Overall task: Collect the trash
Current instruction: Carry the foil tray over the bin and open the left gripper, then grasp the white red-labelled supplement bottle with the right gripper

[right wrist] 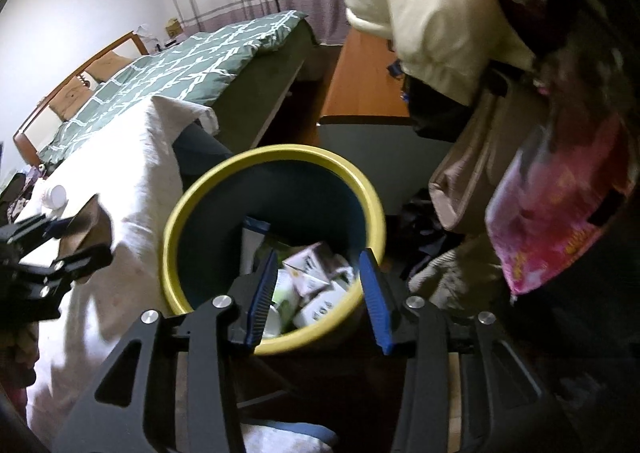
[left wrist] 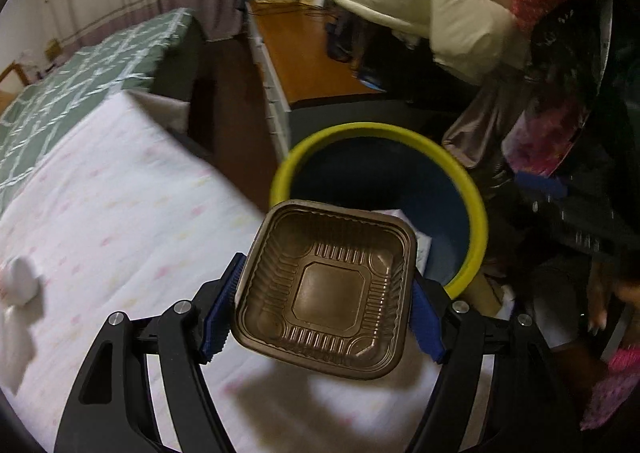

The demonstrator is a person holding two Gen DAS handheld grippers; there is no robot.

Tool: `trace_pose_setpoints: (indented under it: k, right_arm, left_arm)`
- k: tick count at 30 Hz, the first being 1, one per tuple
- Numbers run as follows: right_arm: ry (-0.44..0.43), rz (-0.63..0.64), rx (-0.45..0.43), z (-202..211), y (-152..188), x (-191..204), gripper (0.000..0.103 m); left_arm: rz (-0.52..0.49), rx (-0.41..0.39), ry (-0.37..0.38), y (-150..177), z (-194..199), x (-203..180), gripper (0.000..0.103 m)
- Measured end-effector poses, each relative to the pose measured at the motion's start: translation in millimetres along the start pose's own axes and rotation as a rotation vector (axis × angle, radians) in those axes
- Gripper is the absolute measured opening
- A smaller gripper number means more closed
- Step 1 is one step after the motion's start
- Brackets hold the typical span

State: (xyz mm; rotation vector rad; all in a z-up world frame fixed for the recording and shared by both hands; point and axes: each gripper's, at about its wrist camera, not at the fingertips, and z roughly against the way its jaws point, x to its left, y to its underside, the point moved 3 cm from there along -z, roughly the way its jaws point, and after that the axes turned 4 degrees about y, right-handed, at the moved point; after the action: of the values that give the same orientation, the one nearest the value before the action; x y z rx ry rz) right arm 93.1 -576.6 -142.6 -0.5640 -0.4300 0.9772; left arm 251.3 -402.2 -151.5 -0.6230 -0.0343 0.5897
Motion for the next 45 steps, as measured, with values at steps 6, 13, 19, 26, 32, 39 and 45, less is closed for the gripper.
trace_pose_setpoints:
  k: [6, 13, 19, 26, 32, 39, 45]
  right_arm:
    - [0.001, -0.030, 0.012, -3.9, 6.7, -19.5, 0.041]
    - [-0.001, -0.048, 0.016, -2.2, 8.6, -30.4, 0.041]
    - [0.001, -0.047, 0.021, -5.0, 8.4, -27.2, 0.041]
    - [-0.026, -0.005, 0.029, -7.8, 6.3, -0.6, 0.041]
    - [-0.081, 0.092, 0.014, -7.4, -6.8, 57.5, 0.041]
    - [-0.172, 0.255, -0.002, -5.3, -22.3, 161.9, 0.041]
    - [-0.256, 0.365, 0.011, -10.2, -27.1, 247.4, 0.041]
  left_arm:
    - [-0.028, 0.039, 0.023, -23.8, -44.8, -25.5, 0.073]
    - [-0.024, 0.079, 0.034, -38.9, -82.0, -40.5, 0.086]
    - [-0.004, 0.045, 0.015, -36.8, -66.7, -35.1, 0.087]
    - [0.081, -0.075, -0.001, -6.6, 8.1, -2.1, 0.091]
    - [0.217, -0.206, -0.121, 58.5, 96.2, 61.7, 0.093]
    - [0.388, -0.297, -0.330, 144.2, 173.5, 152.8, 0.095]
    - [0.495, -0.337, -0.435, 198.4, 207.0, 225.5, 0.095]
